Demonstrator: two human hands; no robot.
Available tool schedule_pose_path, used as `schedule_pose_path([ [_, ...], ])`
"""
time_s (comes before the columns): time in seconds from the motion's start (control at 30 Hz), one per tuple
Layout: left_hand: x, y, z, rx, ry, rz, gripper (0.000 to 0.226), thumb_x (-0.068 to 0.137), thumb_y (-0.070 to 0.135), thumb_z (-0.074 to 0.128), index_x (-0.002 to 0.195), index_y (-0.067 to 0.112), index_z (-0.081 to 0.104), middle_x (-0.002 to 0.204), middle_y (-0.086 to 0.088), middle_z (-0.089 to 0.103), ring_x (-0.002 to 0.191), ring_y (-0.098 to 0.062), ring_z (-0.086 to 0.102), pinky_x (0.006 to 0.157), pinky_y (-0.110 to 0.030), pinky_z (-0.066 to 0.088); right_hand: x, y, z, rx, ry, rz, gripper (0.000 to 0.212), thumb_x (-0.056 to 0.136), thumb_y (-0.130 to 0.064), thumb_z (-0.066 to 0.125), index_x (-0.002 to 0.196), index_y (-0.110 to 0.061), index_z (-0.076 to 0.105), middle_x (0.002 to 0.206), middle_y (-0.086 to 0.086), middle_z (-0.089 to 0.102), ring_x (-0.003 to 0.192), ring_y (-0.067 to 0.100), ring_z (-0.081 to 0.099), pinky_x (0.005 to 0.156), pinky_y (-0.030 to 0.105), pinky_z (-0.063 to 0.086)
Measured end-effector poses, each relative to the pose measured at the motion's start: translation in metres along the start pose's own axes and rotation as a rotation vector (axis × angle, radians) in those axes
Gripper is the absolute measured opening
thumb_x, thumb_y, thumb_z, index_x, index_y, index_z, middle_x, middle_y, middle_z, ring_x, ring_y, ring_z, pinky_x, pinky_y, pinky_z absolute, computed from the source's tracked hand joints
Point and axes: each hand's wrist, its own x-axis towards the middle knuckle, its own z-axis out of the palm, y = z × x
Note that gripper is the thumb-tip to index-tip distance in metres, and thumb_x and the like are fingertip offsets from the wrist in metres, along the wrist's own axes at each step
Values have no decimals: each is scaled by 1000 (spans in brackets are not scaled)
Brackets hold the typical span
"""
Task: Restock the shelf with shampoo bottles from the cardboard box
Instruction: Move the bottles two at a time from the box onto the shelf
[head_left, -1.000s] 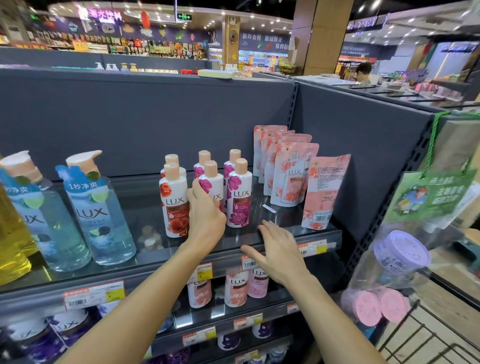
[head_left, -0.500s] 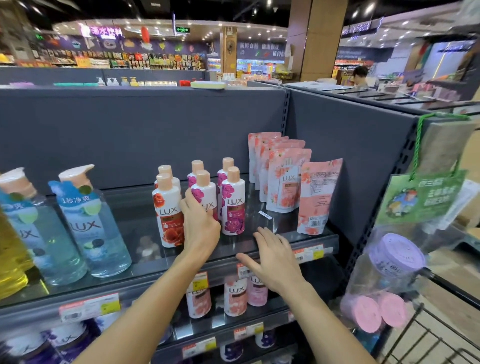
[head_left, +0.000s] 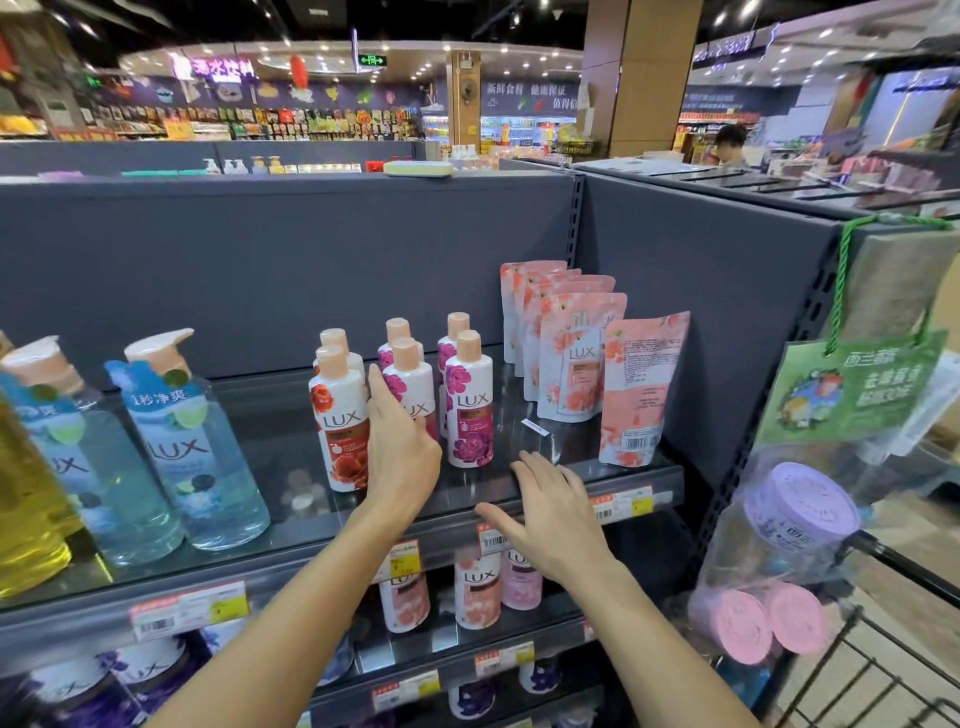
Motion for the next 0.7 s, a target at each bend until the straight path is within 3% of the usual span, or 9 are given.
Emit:
schedule_pose_path([
  [0.1,-3,0,-1,-1,-2,1,75,89,5,55,145,33,13,132,-10,49,120,-29,54,95,-54,51,0,0,1,-4,-1,-1,84,88,-75,27,146,-15,42,156,2,37,146,15,27,119,36,17],
  [0.23,-8,0,0,24,-36,12,87,91,6,53,147,38,-5,147,-13,35,132,-33,44,101,-56,46,0,0,0,6,-8,6,93,84,-79,16,146,-15,43,156,2,37,146,16,28,120,37,18],
  [0.37,-18,0,-2,140,-64,39,78,85,-5,53,148,14,14,149,-24,27,137,-42,33,107,-56,40,1,-1,0,16,2,19,100,79,-81,9,145,-15,45,155,2,40,145,16,30,119,38,20],
  [0.43,-30,5,-6,150,-102,51,81,85,-7,53,150,13,11,157,-21,13,146,-35,17,116,-51,29,0,-2,-2,18,-20,24,100,79,-81,8,146,-15,42,156,1,37,146,16,28,119,37,18],
  [0.5,-48,8,-14,176,-146,130,84,90,-1,53,155,14,1,164,-2,-1,151,-15,-1,122,-35,10,-2,-3,-5,30,-40,30,102,77,-82,7,148,-16,40,158,0,34,147,15,25,120,36,15],
  [0.53,-58,10,-21,189,-172,183,81,92,4,54,155,15,5,163,5,2,150,-8,0,121,-29,8,-2,-3,-6,37,-48,33,101,78,-82,8,148,-17,39,158,0,33,147,14,24,120,36,14],
  [0.6,-75,14,-40,270,-262,275,60,94,15,55,148,18,29,154,10,26,144,-3,20,118,-20,17,-2,-3,-9,52,-75,44,94,82,-81,16,149,-19,36,160,-2,29,148,13,21,121,35,12],
  [0.7,-82,27,-77,432,-384,381,19,94,27,56,112,28,60,113,19,59,105,5,53,96,-16,44,2,-3,-15,89,-142,66,88,84,-80,29,150,-22,33,161,-3,26,148,12,18,121,35,11],
])
